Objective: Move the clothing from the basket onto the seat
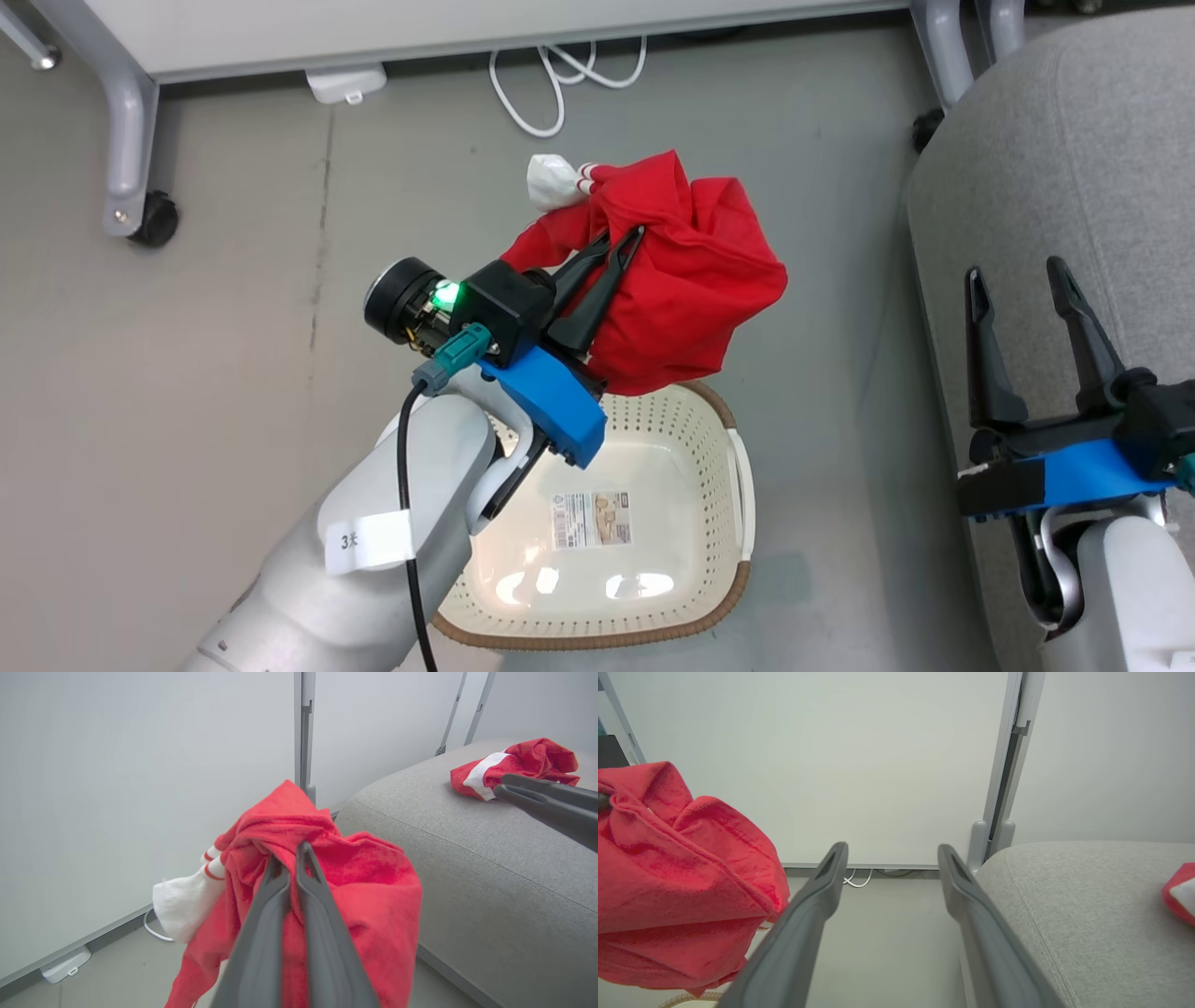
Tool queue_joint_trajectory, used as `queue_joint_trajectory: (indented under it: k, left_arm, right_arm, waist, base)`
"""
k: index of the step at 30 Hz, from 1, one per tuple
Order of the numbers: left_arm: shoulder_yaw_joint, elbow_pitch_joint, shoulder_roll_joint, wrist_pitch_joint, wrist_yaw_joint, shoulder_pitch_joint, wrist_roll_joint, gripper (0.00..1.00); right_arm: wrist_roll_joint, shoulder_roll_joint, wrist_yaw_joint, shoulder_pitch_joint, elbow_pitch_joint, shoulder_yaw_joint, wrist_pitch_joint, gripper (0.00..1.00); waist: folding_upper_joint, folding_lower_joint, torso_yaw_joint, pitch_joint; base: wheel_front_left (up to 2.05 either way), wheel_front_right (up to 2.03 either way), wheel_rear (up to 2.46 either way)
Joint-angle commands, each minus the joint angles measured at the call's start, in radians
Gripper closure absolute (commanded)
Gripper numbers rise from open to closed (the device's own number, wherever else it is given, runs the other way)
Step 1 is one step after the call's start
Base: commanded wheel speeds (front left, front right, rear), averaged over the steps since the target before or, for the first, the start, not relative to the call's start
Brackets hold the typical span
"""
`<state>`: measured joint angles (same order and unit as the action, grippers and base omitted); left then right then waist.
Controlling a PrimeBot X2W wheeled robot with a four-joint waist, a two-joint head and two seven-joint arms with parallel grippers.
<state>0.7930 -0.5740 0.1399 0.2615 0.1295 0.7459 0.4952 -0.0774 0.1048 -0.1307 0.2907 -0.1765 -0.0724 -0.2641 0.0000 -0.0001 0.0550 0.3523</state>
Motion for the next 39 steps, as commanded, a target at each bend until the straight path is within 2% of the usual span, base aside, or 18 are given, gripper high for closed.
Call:
queue_joint_trajectory:
  k: [1,15,28,32,39]
  left_arm:
    - [-0.020,0.020,-0.004,0.005,0.001,-0.005,-0.019,1.00]
    - [-0.072,0.110,-0.014,0.005,0.001,0.026,-0.092,1.00]
    - [-0.077,0.133,-0.001,0.005,0.001,0.021,-0.096,1.00]
    - [-0.078,0.129,0.001,0.005,0.001,0.016,-0.096,1.00]
    - [-0.081,0.126,-0.001,0.005,0.001,0.011,-0.101,1.00]
  right_arm:
    - [-0.003,0.000,0.000,-0.022,-0.005,-0.002,-0.001,0.00]
    - [-0.015,-0.020,0.000,-0.075,-0.027,-0.005,-0.001,0.00]
    - [-0.014,-0.031,0.000,-0.094,-0.025,-0.002,-0.001,0.00]
    - [-0.004,-0.003,0.000,-0.073,-0.013,0.036,-0.001,0.00]
    - [0.006,0.087,0.000,-0.022,0.003,0.183,-0.001,0.00]
  waist:
    - [0.0000,0.0001,0.007,-0.035]
    - [0.0000,0.0001,0.022,-0.141]
    - [0.0000,0.0001,0.023,-0.176]
    - [0.0000,0.0001,0.021,-0.177]
    - [0.0000,0.0001,0.018,-0.174]
  base:
    - [0.00,0.00,0.00]
    - [0.00,0.00,0.00]
    - [0.00,0.00,0.00]
    - [0.00,0.00,0.00]
    - [0.00,0.00,0.00]
